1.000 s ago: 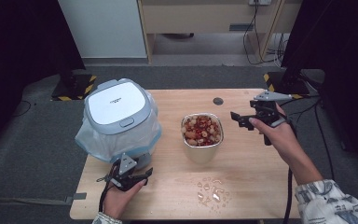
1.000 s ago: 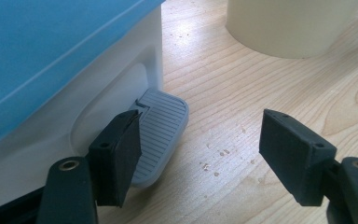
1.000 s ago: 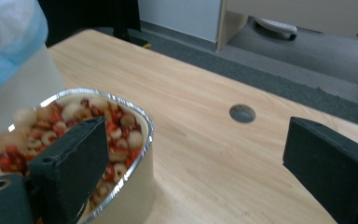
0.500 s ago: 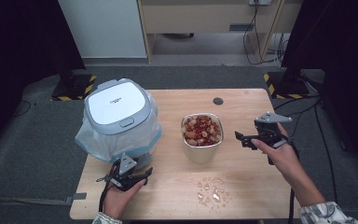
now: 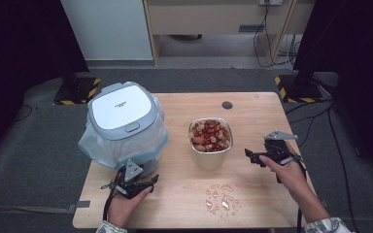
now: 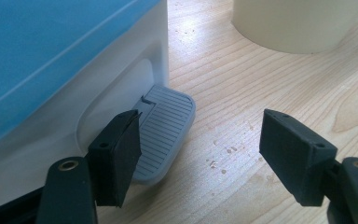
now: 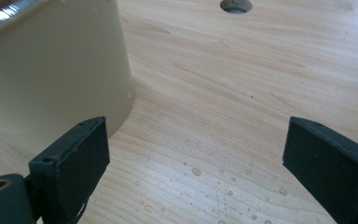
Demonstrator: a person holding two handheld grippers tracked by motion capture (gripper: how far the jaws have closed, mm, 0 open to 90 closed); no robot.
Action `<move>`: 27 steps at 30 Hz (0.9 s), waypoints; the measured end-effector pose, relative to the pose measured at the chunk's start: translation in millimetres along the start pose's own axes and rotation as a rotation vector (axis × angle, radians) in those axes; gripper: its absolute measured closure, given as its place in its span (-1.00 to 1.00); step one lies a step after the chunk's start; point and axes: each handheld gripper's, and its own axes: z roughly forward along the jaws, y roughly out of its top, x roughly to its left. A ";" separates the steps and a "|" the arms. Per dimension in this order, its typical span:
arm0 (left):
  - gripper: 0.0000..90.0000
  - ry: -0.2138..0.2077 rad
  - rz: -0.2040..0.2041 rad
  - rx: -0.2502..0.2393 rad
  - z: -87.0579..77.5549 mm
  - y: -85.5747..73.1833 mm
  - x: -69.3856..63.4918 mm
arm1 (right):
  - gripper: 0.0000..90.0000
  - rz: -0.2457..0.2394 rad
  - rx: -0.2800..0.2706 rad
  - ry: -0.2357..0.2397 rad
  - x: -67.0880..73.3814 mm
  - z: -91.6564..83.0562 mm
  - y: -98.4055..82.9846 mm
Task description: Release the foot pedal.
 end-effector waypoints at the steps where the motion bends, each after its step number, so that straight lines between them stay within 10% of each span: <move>1: -0.37 0.000 0.000 0.000 0.0 0.0 0.0 | -0.83 0.009 0.005 -0.002 -0.1 2.5 -1.3; 27: -0.37 0.003 0.000 0.005 0.7 -0.5 0.9 | -0.89 0.135 0.155 -0.173 -17.6 63.3 -31.3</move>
